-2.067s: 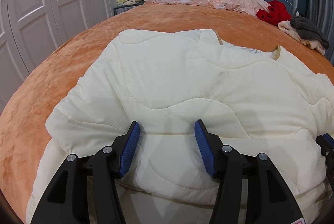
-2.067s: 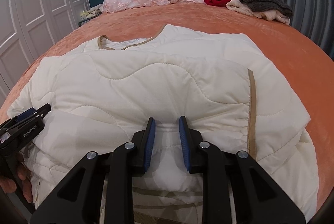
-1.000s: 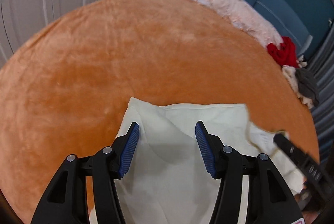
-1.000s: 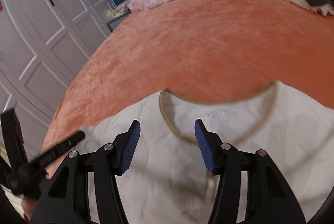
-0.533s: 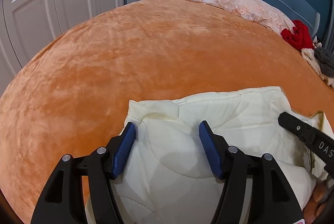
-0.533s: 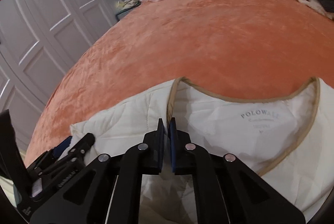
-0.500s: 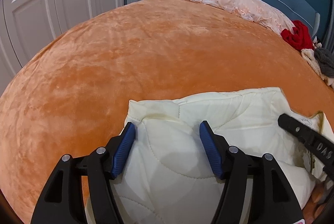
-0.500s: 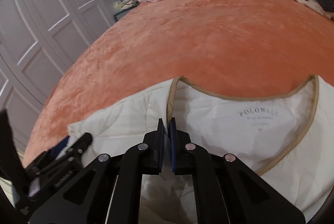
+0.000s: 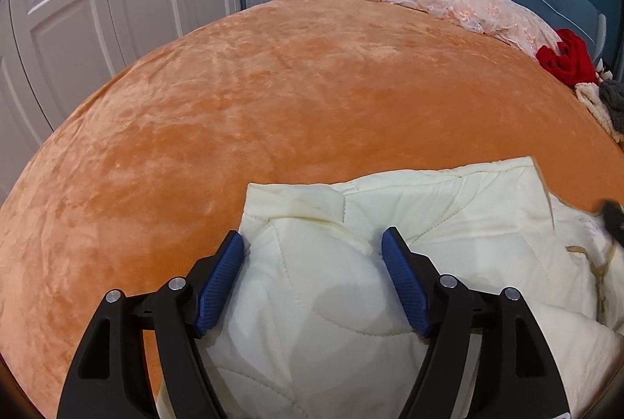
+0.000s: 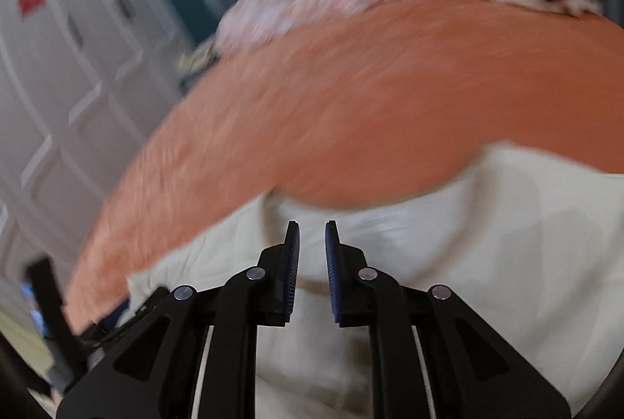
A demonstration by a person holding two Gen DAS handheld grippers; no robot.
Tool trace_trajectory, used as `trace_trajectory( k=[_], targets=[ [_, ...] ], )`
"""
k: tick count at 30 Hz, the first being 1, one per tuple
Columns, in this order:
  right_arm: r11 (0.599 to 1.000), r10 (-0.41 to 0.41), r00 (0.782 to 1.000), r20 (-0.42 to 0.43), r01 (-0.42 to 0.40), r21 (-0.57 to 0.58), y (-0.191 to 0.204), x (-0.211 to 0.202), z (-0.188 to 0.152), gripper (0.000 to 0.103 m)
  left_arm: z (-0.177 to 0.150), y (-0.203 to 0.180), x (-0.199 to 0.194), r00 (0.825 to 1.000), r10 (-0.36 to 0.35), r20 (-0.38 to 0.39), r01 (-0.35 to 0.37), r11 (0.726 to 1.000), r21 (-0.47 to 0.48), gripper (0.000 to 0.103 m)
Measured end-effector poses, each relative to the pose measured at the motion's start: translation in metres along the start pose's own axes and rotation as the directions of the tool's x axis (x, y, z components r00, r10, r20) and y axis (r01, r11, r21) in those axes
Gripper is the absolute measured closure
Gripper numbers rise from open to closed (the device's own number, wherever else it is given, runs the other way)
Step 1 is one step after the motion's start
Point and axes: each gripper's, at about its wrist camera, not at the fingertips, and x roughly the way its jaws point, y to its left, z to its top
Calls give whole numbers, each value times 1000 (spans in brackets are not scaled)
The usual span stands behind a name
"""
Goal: Fold large clothes
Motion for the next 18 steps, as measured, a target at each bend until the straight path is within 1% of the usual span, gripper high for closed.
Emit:
trace_trajectory(
  k=[1, 2, 4, 5, 6, 7, 9, 11, 12, 14, 15, 17, 18],
  targets=[
    [1000, -16, 1000, 23, 16, 27, -16, -17, 5, 90, 2, -1, -5, 1000, 2, 0, -2, 1000, 8, 32],
    [998, -44, 998, 48, 41, 52, -40, -37, 11, 88, 6, -5, -16, 1000, -4, 16, 3, 1000, 26, 32],
    [992, -105, 993, 55, 100, 76, -76, -60, 20, 88, 12, -16, -43, 996, -42, 74, 38, 998, 53, 32],
    [988, -128, 990, 54, 123, 88, -90, -66, 22, 88, 16, -23, -55, 993, -71, 96, 65, 996, 61, 32],
    [983, -154, 987, 48, 148, 108, -109, -72, 25, 88, 21, -38, -70, 986, -127, 112, 119, 990, 73, 32],
    [977, -174, 984, 37, 167, 135, -126, -77, 26, 88, 25, -50, -77, 980, -163, 111, 154, 984, 85, 32],
    [967, -183, 983, 12, 178, 183, -150, -79, 28, 88, 32, -91, -88, 963, -260, 75, 249, 960, 128, 32],
    [961, -178, 984, -20, 178, 211, -165, -76, 27, 88, 34, -126, -90, 944, -327, 38, 316, 934, 167, 32],
    [961, -172, 984, -39, 176, 215, -169, -73, 25, 88, 33, -153, -88, 931, -366, -1, 359, 913, 196, 32],
    [964, -152, 986, -70, 163, 209, -173, -63, 22, 88, 29, -191, -79, 913, -403, -69, 408, 885, 224, 32],
    [966, -140, 987, -79, 154, 206, -174, -60, 19, 88, 25, -209, -71, 899, -424, -113, 438, 868, 233, 32],
    [968, -123, 988, -94, 140, 208, -179, -55, 14, 88, 19, -233, -60, 886, -435, -157, 462, 856, 233, 32],
    [969, -112, 989, -96, 130, 212, -181, -53, 12, 88, 15, -246, -51, 887, -427, -177, 460, 856, 235, 32]
  ],
)
